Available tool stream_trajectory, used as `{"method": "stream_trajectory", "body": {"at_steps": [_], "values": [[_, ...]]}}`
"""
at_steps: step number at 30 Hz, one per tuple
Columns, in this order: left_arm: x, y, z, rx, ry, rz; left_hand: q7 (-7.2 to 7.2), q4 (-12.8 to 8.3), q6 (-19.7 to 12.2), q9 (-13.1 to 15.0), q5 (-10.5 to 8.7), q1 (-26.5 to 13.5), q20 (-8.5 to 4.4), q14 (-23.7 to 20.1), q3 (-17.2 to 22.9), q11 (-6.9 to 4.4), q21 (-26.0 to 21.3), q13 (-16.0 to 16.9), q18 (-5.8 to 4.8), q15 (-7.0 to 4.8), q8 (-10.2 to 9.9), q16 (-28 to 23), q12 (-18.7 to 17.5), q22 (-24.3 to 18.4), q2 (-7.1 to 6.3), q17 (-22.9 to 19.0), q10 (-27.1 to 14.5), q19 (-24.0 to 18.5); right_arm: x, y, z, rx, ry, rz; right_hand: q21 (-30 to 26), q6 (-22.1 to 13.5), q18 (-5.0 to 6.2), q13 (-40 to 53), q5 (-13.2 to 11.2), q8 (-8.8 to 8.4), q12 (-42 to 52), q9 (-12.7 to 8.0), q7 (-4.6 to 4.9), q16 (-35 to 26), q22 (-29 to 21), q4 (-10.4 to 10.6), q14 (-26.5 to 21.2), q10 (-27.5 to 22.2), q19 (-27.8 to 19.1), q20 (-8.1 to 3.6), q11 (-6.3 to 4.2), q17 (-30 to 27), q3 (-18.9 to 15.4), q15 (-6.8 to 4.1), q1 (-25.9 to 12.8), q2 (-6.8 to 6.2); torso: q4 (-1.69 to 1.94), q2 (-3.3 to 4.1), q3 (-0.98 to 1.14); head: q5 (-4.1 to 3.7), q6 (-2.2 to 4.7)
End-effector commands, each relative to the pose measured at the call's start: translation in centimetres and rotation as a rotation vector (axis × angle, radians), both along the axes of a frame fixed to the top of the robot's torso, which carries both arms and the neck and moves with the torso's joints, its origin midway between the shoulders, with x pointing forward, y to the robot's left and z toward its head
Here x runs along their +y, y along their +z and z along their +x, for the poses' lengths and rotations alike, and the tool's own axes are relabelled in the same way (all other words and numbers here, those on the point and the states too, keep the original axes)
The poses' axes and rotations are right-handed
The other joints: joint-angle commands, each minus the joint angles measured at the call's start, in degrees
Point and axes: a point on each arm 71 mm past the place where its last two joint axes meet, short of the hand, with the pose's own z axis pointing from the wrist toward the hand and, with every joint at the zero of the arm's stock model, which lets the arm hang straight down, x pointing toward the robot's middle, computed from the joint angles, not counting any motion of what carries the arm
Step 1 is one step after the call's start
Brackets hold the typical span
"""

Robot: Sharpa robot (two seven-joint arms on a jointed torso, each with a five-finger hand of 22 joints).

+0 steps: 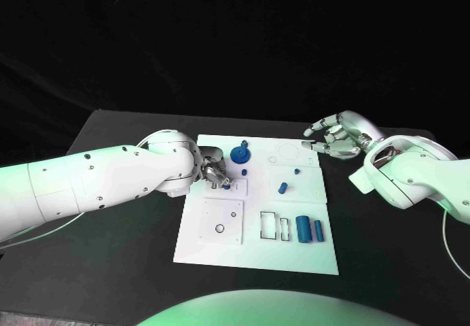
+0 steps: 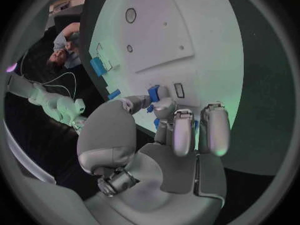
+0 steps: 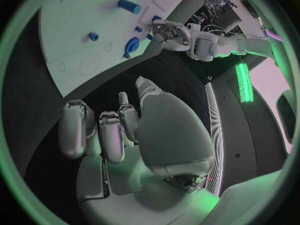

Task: Assemble the parts on the task board

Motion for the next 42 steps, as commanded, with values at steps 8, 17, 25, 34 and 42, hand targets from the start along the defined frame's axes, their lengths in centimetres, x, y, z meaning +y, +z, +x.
{"method": "stream_trajectory", "body": {"at_steps": [8, 17, 25, 34, 42], "values": [[-0.1, -0.2, -0.1, 0.018, -0.008, -0.005, 0.04, 1.4, 0.5, 0.5, -0.18, -0.9, -0.25, 4.7, -3.1, 0.01, -0.3, 0.1, -0.87, -0.32, -0.6, 0.3, 0.3, 1.4, 0.01, 9.4, 0.2, 0.3, 0.0, 0.0, 0.0, -0.009, 0.009, -0.006, -0.4, -0.3, 1.1, 0.8, 0.3, 0.32, -0.3, -0.1, -0.07, -0.2, 6.1, 0.0, 4.7, -0.3, -0.4, 0.03, 0.14, 9.5, 0.4, -0.07, -0.5, -0.01, -0.02, -0.01, 0.0, -0.01, 0.0], [0.1, -0.2, -0.1, 0.017, -0.003, -0.005, 0.07, 1.8, 0.8, 0.8, -0.16, -2.4, -0.25, 4.7, -6.4, 0.05, -0.4, 0.2, -0.87, -0.3, -1.1, 0.3, 0.3, 1.4, 0.3, 9.4, 0.2, 0.3, 0.0, 0.0, 0.0, -0.011, 0.008, -0.005, -0.4, -0.4, 1.09, 0.8, 0.0, 0.39, -0.3, -0.1, -0.07, -0.2, 6.1, 0.1, 4.7, -0.4, -0.4, 0.02, 0.15, 9.5, 0.3, -0.07, -1.2, -0.02, -0.03, 0.0, 0.01, 0.1, 0.09], [0.2, -0.1, -0.1, 0.012, 0.005, -0.013, 0.07, 1.8, 0.9, 1.0, -0.15, -3.4, -0.25, 4.7, -7.9, 0.05, -0.4, 0.1, -0.86, -0.3, -1.4, 0.3, 0.2, 1.4, 0.49, 9.4, 0.2, 0.3, -0.1, 0.0, 0.0, -0.013, 0.005, -0.005, -0.6, -0.4, 1.1, 0.7, -1.0, 0.54, -0.4, -0.1, -0.11, -0.3, 6.1, 0.1, 4.7, -0.3, -0.4, 0.01, 0.13, 9.5, 0.2, -0.09, -2.1, 0.03, -0.05, -0.01, -0.02, 0.0, 0.11], [0.4, 0.2, -0.1, 0.005, 0.019, -0.037, -0.04, 1.9, 1.1, 1.3, -0.25, -5.3, -0.3, 4.7, -10.7, -0.03, -0.5, 0.1, -0.84, -0.35, -1.7, 0.3, 0.2, 1.4, 0.64, 9.4, 0.2, 0.2, -0.2, -0.1, 0.0, -0.015, 0.002, -0.005, -0.7, -0.5, 1.12, 0.7, -1.7, 0.63, -0.4, -0.1, -0.13, -0.3, 6.1, 0.1, 4.7, -0.4, -0.4, -0.01, 0.12, 9.4, 0.1, -0.1, -2.6, 0.06, -0.03, -0.03, -0.01, 0.01, 0.41], [0.9, 1.7, 0.1, 0.018, 0.06, -0.116, 0.85, 1.7, -1.3, 0.8, 0.16, -3.0, -0.02, 4.3, -12.4, 0.64, -1.2, -1.0, -0.57, 0.11, -4.1, -0.2, -0.7, 0.1, 0.46, 8.0, -0.8, -0.6, -0.5, -0.2, 0.3, -0.014, -0.007, -0.008, -0.7, -0.5, 1.13, 0.7, -1.8, 0.65, -0.4, -0.1, -0.13, -0.3, 6.1, 0.1, 4.7, -0.3, -0.4, -0.01, 0.12, 9.4, 0.0, -0.1, -2.8, 0.06, 0.0, -0.13, -0.01, -0.04, 1.05]]}}
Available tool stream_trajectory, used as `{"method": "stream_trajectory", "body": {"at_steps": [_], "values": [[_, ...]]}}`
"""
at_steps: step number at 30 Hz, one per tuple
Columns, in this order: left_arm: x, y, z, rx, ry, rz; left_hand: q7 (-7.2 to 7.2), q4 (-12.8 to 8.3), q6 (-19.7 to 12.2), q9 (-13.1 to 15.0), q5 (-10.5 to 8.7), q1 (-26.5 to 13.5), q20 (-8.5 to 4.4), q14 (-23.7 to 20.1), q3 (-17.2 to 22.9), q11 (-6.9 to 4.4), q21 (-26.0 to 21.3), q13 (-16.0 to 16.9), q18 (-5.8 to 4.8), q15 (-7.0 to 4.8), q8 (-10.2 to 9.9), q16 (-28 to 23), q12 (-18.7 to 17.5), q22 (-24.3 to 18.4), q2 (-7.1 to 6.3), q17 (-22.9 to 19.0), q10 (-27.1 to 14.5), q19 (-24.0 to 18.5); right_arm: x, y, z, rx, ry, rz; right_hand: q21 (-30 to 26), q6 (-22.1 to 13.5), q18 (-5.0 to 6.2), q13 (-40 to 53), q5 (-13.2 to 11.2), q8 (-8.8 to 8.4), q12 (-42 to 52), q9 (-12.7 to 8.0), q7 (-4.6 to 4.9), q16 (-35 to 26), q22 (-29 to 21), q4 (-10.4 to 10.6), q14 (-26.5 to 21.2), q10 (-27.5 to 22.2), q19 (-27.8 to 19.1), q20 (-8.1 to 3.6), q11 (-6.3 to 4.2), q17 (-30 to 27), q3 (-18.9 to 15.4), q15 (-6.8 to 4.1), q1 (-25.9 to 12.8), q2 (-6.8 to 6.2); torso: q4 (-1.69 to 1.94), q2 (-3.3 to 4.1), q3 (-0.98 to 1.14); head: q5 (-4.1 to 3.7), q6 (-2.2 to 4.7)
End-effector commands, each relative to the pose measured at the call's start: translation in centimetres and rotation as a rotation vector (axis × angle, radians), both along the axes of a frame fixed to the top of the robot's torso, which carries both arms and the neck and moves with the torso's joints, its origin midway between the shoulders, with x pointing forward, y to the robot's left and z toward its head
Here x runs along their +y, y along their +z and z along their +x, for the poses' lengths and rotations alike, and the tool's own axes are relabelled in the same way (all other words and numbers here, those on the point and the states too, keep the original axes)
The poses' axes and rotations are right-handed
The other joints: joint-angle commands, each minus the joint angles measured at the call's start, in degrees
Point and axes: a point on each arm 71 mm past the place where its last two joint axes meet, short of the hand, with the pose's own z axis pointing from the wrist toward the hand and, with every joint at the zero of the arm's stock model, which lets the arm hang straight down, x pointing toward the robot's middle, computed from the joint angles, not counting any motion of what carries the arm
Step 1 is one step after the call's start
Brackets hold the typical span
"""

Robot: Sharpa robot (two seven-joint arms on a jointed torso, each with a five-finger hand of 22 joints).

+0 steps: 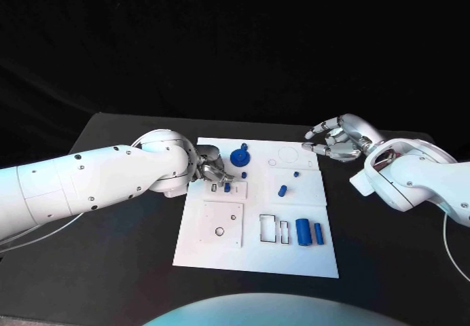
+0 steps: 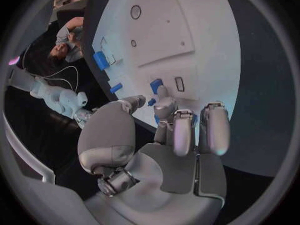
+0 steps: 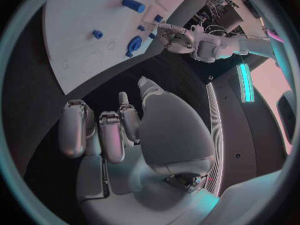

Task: Assemble the parts on the task board

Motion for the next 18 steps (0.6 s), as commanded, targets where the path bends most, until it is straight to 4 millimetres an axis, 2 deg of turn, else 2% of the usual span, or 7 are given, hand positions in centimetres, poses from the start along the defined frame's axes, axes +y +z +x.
{"method": "stream_trajectory", "body": {"at_steps": [1, 8, 13, 18], "values": [[0.1, 0.7, 0.0, 0.022, 0.025, -0.066, 0.41, 0.0, -1.1, -0.5, 0.2, 1.5, 0.22, 4.3, -0.8, 0.43, -0.5, -0.5, -0.51, 0.27, -1.3, -0.4, -0.6, -0.2, -0.1, 7.7, -0.7, -0.7, -0.1, 0.0, 0.1, -0.01, 0.007, -0.005, -0.3, -0.3, 1.13, 0.6, -0.2, 0.21, -0.4, -0.1, 0.08, -0.3, 6.1, 0.1, 4.7, -0.3, -0.4, -0.01, 0.12, 9.4, 0.0, -0.1, -0.7, 0.03, 0.0, -0.08, 0.0, 0.06, 0.4], [1.9, 3.1, 1.2, 0.019, 0.047, -0.069, 1.33, 0.0, -2.3, -1.5, 0.24, 3.9, 0.8, 4.0, -2.1, 1.23, -1.4, -1.3, -0.13, 0.96, -3.4, -0.8, -1.1, -1.9, -0.68, 6.6, -1.8, -1.9, -0.4, -0.1, 0.3, -0.008, -0.002, -0.007, -0.2, -0.3, 1.11, 0.7, -0.2, 0.22, -0.3, -0.1, 0.07, -0.3, 6.1, 0.1, 4.7, -0.3, -0.3, -0.01, 0.12, 9.5, 0.0, -0.1, -0.8, 0.04, -0.03, 0.05, 0.04, 0.16, 0.9], [3.7, 4.3, 2.6, 0.011, 0.068, -0.032, 1.56, 0.0, -2.6, -1.6, 0.23, 4.6, 0.95, 3.9, -2.5, 1.44, -1.6, -1.8, -0.07, 1.14, -3.8, -0.9, -1.5, -2.2, -0.9, 6.3, -2.3, -2.1, -0.4, -0.2, 0.4, -0.007, -0.005, -0.008, -0.2, -0.4, 1.11, 0.7, -0.3, 0.24, -0.3, -0.1, 0.07, -0.3, 6.1, 0.1, 4.7, -0.3, -0.3, -0.01, 0.11, 9.4, 0.0, -0.1, -0.8, 0.06, -0.03, 0.1, 0.03, 0.26, 1.19], [4.9, 4.5, 3.9, -0.009, 0.1, 0.006, 1.7, 0.0, -2.8, -1.7, 0.15, 5.1, 1.07, 3.9, -2.9, 1.58, -1.7, -2.0, -0.05, 1.27, -4.1, -0.9, -1.6, -2.2, -1.15, 6.2, -2.6, -2.2, -0.4, -0.2, 0.4, -0.007, -0.006, -0.009, -0.2, -0.4, 1.11, 0.7, -0.3, 0.24, -0.3, -0.1, 0.07, -0.3, 6.1, 0.1, 4.7, -0.3, -0.3, -0.01, 0.11, 9.4, 0.0, -0.1, -0.8, 0.06, 0.02, 0.2, -0.04, 0.26, 1.44]]}}
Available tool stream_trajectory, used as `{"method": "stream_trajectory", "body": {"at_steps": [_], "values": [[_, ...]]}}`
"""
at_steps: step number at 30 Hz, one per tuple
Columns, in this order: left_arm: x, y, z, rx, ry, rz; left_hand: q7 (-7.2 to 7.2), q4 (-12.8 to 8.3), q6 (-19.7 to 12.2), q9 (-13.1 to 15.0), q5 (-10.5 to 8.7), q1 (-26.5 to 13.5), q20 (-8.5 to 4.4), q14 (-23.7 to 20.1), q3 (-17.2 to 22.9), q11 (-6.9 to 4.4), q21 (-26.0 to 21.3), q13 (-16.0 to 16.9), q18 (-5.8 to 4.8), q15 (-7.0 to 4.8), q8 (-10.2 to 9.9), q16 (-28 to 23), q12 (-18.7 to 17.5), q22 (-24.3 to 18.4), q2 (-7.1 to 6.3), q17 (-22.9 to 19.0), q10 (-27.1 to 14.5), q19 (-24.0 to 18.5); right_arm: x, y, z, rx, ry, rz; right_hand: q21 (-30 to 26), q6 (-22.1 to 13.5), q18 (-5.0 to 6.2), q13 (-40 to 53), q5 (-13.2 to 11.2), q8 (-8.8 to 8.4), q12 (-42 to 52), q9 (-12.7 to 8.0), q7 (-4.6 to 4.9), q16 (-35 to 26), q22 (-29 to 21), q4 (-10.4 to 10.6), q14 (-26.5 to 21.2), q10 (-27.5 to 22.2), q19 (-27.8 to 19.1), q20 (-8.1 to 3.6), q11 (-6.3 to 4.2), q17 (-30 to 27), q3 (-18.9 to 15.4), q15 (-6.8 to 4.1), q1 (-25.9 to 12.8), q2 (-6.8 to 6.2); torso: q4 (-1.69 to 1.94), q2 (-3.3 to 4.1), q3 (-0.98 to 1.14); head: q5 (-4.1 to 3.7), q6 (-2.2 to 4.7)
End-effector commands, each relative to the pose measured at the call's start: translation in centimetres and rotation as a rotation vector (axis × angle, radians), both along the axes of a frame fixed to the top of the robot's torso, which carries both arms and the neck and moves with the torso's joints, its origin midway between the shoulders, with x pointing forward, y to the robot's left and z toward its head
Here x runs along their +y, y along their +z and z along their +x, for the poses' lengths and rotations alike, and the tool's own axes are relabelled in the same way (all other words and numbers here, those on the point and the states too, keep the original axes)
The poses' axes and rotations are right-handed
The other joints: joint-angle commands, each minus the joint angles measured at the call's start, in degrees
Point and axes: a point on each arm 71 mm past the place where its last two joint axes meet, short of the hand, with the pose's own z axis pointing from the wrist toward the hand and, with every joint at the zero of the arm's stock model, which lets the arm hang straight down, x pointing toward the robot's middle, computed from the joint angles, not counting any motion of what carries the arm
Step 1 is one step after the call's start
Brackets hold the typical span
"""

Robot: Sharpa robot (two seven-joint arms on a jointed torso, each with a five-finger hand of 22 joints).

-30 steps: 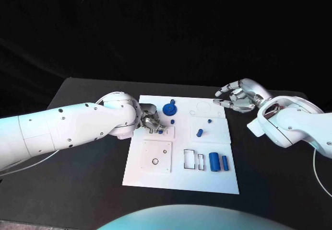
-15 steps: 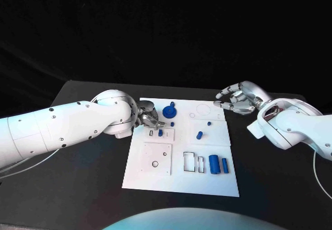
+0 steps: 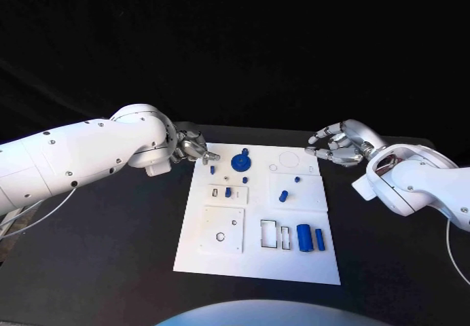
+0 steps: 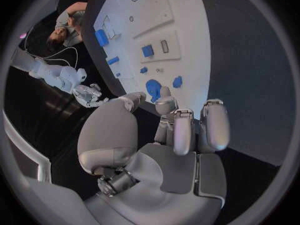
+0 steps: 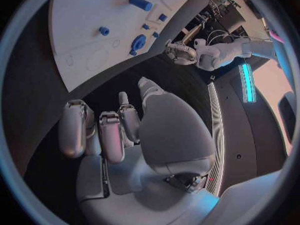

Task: Assemble the parts on the task board

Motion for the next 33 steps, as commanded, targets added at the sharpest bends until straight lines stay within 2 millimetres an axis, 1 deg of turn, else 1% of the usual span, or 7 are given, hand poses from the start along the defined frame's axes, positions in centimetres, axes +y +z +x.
{"method": "stream_trajectory", "body": {"at_steps": [1, 9, 14, 18, 20, 21, 33], "values": [[0.4, -0.1, 0.7, 0.022, -0.015, 0.035, 0.09, -0.1, -0.3, -0.1, 0.15, 0.5, -0.07, 3.8, -0.4, -0.16, -0.4, -0.1, -0.04, 0.35, -0.2, -0.3, -0.2, -0.1, -0.02, 6.2, -0.4, -0.5, 0.1, 0.0, 0.0, -0.006, 0.011, -0.003, -0.2, -0.4, 1.11, 0.7, -0.3, 0.24, -0.3, -0.1, 0.07, -0.3, 6.1, 0.1, 4.7, -0.3, -0.3, -0.02, 0.11, 9.4, 0.0, -0.1, -0.6, -0.17, 0.05, 0.12, -0.07, 0.1, 0.22], [0.6, -0.4, 2.0, 0.023, 0.003, 0.061, 0.33, 0.0, -0.7, -0.3, 0.12, 0.7, 0.09, 3.8, -0.8, 0.07, -0.7, -0.5, 0.07, 0.54, -0.7, -0.3, -0.5, -0.6, 0.01, 6.2, -1.0, -0.9, 0.2, -0.1, 0.0, -0.004, 0.014, -0.002, -0.2, -0.4, 1.09, 0.7, -0.2, 0.25, -0.3, -0.1, 0.07, -0.3, 6.2, 0.0, 4.8, -0.3, -0.3, -0.02, 0.11, 9.5, 0.0, -0.11, -0.6, -0.16, -0.01, 0.15, -0.13, 0.34, 0.41], [0.0, -1.2, 2.4, 0.033, -0.003, 0.078, 0.48, 0.0, -0.8, -0.5, 0.14, 0.9, 0.19, 3.8, -1.0, 0.21, -0.8, -1.2, 0.13, 0.67, -1.0, -0.3, -1.1, -0.8, 0.17, 6.2, -1.6, -1.0, 0.2, -0.1, 0.0, -0.004, 0.015, -0.002, -0.2, -0.4, 1.1, 0.7, -0.2, 0.26, -0.3, -0.1, 0.06, -0.3, 6.1, 0.0, 4.7, -0.2, -0.3, -0.02, 0.1, 9.5, 0.0, -0.11, -0.6, -0.12, -0.01, 0.08, -0.08, 0.41, 0.36], [-0.2, -1.7, 2.8, 0.04, 0.003, 0.082, 0.91, 0.0, -1.3, -0.9, 0.15, 1.2, 0.47, 3.8, -1.6, 0.62, -1.0, -3.5, 0.2, 1.02, -2.0, -0.3, -2.9, -1.1, 0.35, 6.2, -3.5, -1.3, 0.3, -0.1, 0.0, -0.003, 0.015, -0.002, -0.2, -0.4, 1.11, 0.7, -0.2, 0.27, -0.3, -0.1, 0.06, -0.3, 6.1, 0.0, 4.7, -0.3, -0.3, -0.02, 0.1, 9.4, 0.0, -0.11, -0.6, -0.12, -0.07, 0.09, -0.07, 0.4, 0.31], [-0.3, -1.9, 2.9, 0.044, 0.006, 0.083, 1.11, 0.0, -1.6, -1.2, 0.16, 1.3, 0.6, 3.8, -1.9, 0.8, -1.1, -2.5, 0.21, 1.18, -2.5, -0.3, -2.3, -1.1, 0.45, 6.2, -3.3, -1.3, 0.3, -0.1, 0.0, -0.004, 0.015, -0.002, -0.3, -0.4, 1.12, 0.7, -0.1, 0.27, -0.3, -0.1, 0.06, -0.3, 6.1, 0.0, 4.7, -0.3, -0.3, -0.02, 0.1, 9.4, 0.0, -0.11, -0.6, -0.11, -0.09, 0.06, -0.06, 0.45, 0.33], [-0.3, -2.0, 3.0, 0.047, 0.007, 0.084, 1.25, 0.0, -1.6, -1.5, 0.2, 1.4, 0.7, 3.8, -2.0, 0.93, -1.1, -0.8, 0.2, 1.3, -3.0, -0.3, -1.1, -1.1, 0.59, 6.3, -2.7, -1.3, 0.3, -0.2, 0.0, -0.004, 0.015, -0.002, -0.3, -0.4, 1.12, 0.7, -0.1, 0.27, -0.3, -0.1, 0.06, -0.3, 6.1, 0.0, 4.7, -0.3, -0.3, -0.02, 0.1, 9.4, 0.0, -0.11, -0.6, -0.11, -0.07, 0.05, -0.04, 0.45, 0.31], [-1.1, -3.3, 2.8, 0.089, -0.009, 0.087, 1.28, 0.0, -1.6, -1.6, 0.21, 1.4, 0.73, 3.8, -2.0, 0.96, -1.1, -1.0, 0.2, 1.33, -3.2, -0.3, -1.3, -1.1, 0.64, 6.3, -2.9, -1.3, 0.5, -0.2, 0.0, -0.005, 0.02, 0.0, -1.4, -0.4, 1.4, -0.2, 0.0, 0.29, -1.0, -0.1, 0.06, -0.8, 5.4, 0.0, 4.5, -1.0, -1.0, -0.03, 0.09, 8.4, 0.1, -0.12, -0.6, -0.07, -0.02, 0.04, -0.02, 0.3, 0.08]]}}
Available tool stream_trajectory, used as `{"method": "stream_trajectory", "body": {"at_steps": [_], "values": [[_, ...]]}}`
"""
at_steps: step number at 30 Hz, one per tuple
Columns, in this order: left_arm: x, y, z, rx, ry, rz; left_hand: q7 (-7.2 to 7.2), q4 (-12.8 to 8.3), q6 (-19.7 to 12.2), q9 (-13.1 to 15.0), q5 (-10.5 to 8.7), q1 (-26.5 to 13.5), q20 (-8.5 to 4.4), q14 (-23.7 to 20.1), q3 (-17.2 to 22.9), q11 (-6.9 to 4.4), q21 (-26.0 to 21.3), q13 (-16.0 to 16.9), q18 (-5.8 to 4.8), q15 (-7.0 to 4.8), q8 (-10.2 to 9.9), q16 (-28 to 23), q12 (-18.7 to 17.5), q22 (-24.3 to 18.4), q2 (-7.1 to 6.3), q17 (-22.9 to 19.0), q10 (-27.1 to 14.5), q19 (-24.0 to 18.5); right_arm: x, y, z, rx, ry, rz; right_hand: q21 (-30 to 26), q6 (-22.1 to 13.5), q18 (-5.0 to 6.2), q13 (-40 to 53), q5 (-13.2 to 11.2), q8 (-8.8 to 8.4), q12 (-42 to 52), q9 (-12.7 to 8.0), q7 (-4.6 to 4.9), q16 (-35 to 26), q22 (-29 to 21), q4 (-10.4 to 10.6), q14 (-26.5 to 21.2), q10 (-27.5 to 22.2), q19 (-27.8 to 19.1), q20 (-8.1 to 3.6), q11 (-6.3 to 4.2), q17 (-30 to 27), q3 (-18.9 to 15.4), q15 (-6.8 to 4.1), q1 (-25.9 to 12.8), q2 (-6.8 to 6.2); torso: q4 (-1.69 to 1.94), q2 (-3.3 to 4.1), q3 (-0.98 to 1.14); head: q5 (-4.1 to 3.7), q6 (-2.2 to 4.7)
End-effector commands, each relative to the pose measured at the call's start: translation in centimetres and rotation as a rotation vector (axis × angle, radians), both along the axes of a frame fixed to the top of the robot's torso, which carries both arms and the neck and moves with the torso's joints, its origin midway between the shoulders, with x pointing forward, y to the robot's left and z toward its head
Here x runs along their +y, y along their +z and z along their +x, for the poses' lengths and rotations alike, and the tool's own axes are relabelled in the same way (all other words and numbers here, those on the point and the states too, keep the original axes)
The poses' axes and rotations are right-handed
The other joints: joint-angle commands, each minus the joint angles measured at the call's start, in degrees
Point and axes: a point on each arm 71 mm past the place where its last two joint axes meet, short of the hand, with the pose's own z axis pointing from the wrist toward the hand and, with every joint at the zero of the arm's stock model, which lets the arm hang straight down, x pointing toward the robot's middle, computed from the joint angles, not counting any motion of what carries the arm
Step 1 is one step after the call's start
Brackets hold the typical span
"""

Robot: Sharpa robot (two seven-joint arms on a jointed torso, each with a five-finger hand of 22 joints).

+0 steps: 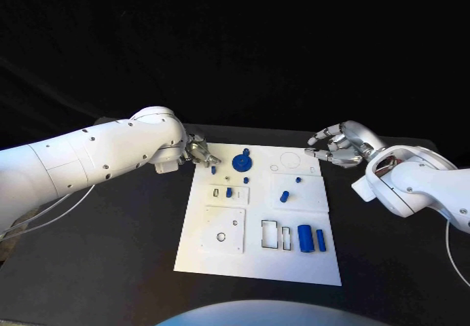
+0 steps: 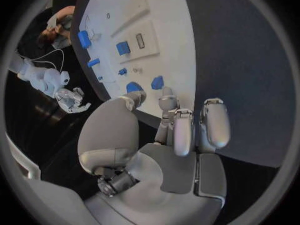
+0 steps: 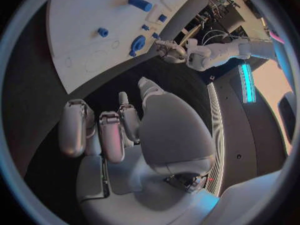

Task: Assemble the parts on the task board

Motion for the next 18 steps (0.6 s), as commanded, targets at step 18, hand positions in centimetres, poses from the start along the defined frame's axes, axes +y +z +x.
{"method": "stream_trajectory", "body": {"at_steps": [18], "values": [[-0.56, -1.01, -0.32, 0.04, -0.021, -0.016, -0.08, 0.0, 0.6, -0.4, 0.31, 1.9, 0.19, 3.7, -0.2, -0.1, -0.2, -0.1, 0.2, 0.54, -0.9, -0.4, 0.2, 0.1, 1.03, 6.0, 0.1, -0.1, 0.17, -0.02, -0.01, -0.006, 0.014, -0.001, -1.1, -0.5, 0.59, -0.3, 0.1, 0.29, -0.6, -0.1, 0.06, -0.6, 5.3, -0.1, 4.4, -0.8, -0.8, -0.04, 0.03, 8.1, 0.1, -0.13, -0.6, -0.05, -0.05, -0.06, 0.06, 0.01, -0.18]]}}
